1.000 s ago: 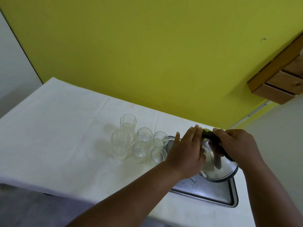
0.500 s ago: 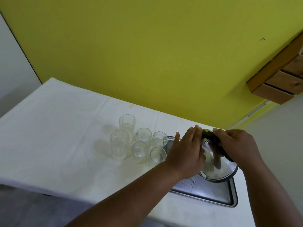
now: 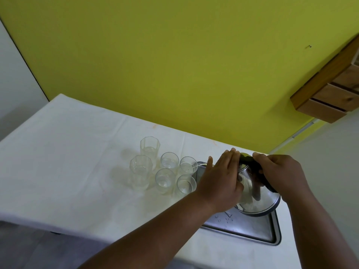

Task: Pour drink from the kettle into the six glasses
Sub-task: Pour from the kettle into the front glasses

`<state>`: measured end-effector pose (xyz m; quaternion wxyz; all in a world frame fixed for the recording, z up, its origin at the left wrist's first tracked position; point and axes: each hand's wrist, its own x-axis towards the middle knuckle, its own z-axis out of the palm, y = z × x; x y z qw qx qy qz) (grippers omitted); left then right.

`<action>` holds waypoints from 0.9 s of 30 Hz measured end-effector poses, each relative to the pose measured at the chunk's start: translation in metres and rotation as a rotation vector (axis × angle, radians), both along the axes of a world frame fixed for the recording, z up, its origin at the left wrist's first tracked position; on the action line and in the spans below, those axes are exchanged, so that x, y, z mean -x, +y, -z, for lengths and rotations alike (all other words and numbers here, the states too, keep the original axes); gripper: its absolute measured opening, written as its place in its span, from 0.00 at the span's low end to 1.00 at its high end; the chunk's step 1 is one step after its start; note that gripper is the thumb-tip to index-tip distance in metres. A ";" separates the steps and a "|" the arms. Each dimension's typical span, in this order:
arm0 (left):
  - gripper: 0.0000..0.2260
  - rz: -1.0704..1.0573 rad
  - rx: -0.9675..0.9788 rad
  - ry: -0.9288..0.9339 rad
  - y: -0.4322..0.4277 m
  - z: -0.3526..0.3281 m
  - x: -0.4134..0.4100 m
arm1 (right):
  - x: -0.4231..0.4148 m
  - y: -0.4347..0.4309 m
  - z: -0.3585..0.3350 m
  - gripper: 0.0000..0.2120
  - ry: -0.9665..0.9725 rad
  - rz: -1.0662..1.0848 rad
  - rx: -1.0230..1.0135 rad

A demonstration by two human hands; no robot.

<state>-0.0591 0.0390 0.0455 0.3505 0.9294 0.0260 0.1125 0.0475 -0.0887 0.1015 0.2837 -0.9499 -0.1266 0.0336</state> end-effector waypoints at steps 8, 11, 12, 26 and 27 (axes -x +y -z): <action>0.31 0.005 -0.031 -0.046 -0.004 0.002 0.001 | 0.010 -0.010 0.011 0.28 0.057 0.091 -0.190; 0.31 0.012 -0.059 -0.063 -0.006 0.002 0.002 | 0.017 -0.015 0.017 0.31 0.139 0.086 -0.299; 0.31 0.015 -0.072 -0.068 -0.006 0.001 0.003 | 0.021 -0.016 0.019 0.28 0.161 0.090 -0.354; 0.32 -0.086 -0.090 -0.102 -0.010 -0.004 0.037 | 0.037 -0.015 0.009 0.25 0.210 -0.062 -0.459; 0.32 -0.085 -0.068 -0.081 -0.011 0.000 0.040 | 0.037 -0.014 0.009 0.26 0.201 -0.086 -0.396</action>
